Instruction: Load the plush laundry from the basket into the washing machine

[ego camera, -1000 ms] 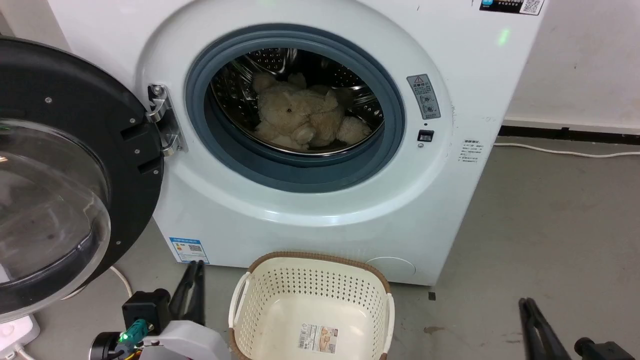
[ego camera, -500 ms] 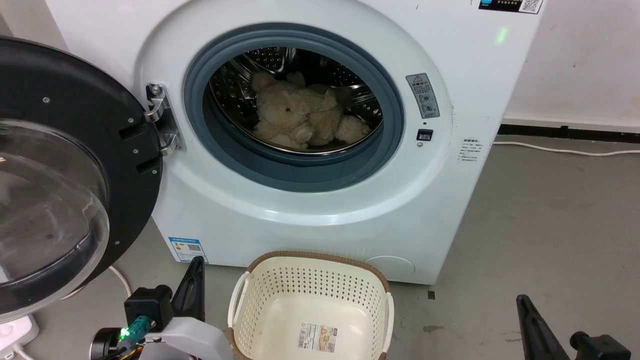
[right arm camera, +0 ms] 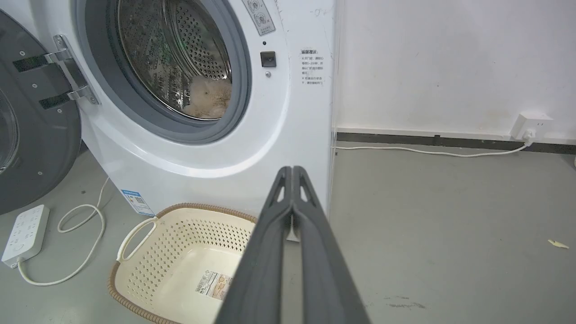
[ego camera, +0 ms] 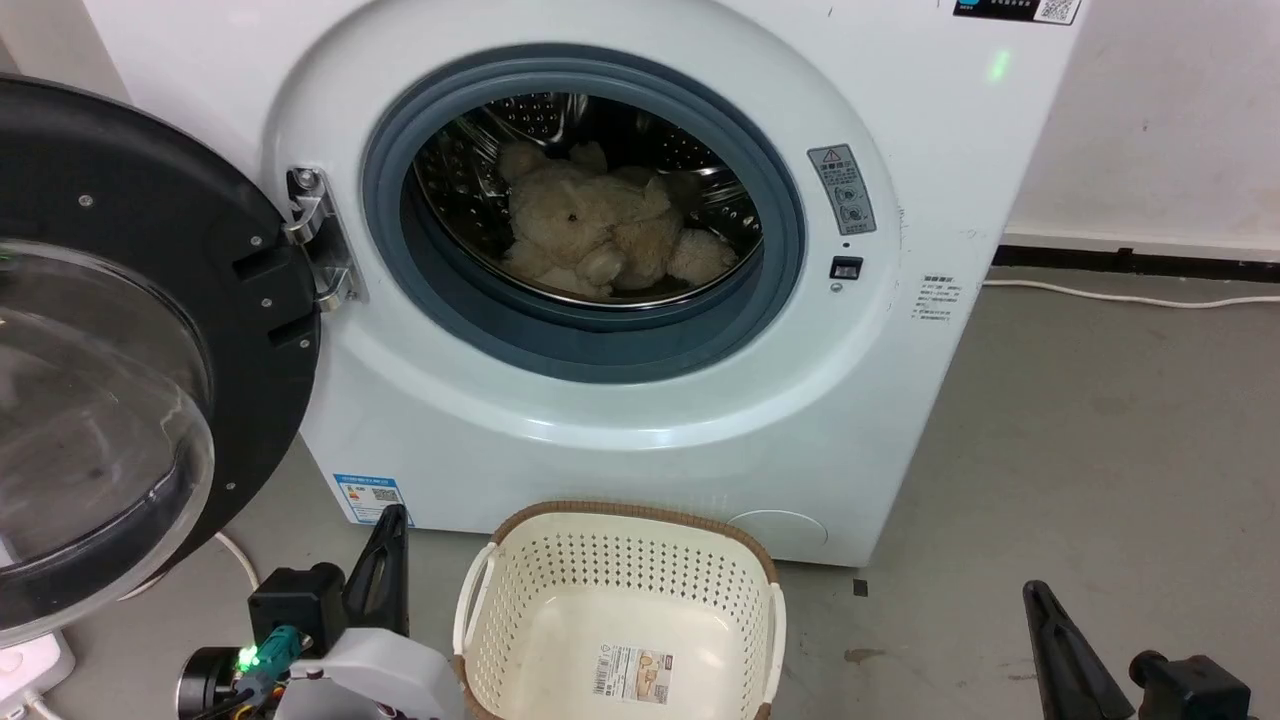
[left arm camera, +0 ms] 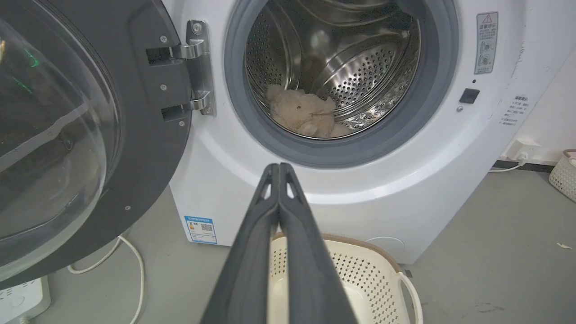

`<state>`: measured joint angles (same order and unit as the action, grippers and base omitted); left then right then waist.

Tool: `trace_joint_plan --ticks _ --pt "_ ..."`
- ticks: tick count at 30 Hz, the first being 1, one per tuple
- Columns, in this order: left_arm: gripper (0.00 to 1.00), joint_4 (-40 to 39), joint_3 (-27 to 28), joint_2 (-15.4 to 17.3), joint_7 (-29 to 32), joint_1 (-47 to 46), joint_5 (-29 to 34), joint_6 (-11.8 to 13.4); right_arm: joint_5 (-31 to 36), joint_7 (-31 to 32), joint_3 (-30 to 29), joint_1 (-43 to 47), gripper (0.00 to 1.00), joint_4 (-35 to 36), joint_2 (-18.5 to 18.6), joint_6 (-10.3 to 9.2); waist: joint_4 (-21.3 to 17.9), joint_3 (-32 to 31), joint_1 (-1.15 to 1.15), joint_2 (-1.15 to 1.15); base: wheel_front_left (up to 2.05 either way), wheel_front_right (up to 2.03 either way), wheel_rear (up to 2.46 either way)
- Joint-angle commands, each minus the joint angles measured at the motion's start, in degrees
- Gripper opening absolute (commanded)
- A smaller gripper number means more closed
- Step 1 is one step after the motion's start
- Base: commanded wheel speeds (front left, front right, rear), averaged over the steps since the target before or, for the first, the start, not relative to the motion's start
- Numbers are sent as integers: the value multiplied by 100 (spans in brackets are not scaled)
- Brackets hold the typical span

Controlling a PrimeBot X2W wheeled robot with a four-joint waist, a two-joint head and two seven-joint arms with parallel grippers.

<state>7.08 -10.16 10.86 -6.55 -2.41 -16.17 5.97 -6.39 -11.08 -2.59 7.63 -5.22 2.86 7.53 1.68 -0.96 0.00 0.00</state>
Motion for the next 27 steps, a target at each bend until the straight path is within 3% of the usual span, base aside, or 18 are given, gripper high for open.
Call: trace_joint_plan --ticks 1,27 --pt "0 -49 43 -41 11 65 80 -22 50 37 16 -117 0 38 0 -1 -2 1 0 0 0 0 0" --pt "0 -251 341 -273 209 119 552 -199 231 365 91 -315 0 187 1 -2 -53 30 0 0 0 0 0"
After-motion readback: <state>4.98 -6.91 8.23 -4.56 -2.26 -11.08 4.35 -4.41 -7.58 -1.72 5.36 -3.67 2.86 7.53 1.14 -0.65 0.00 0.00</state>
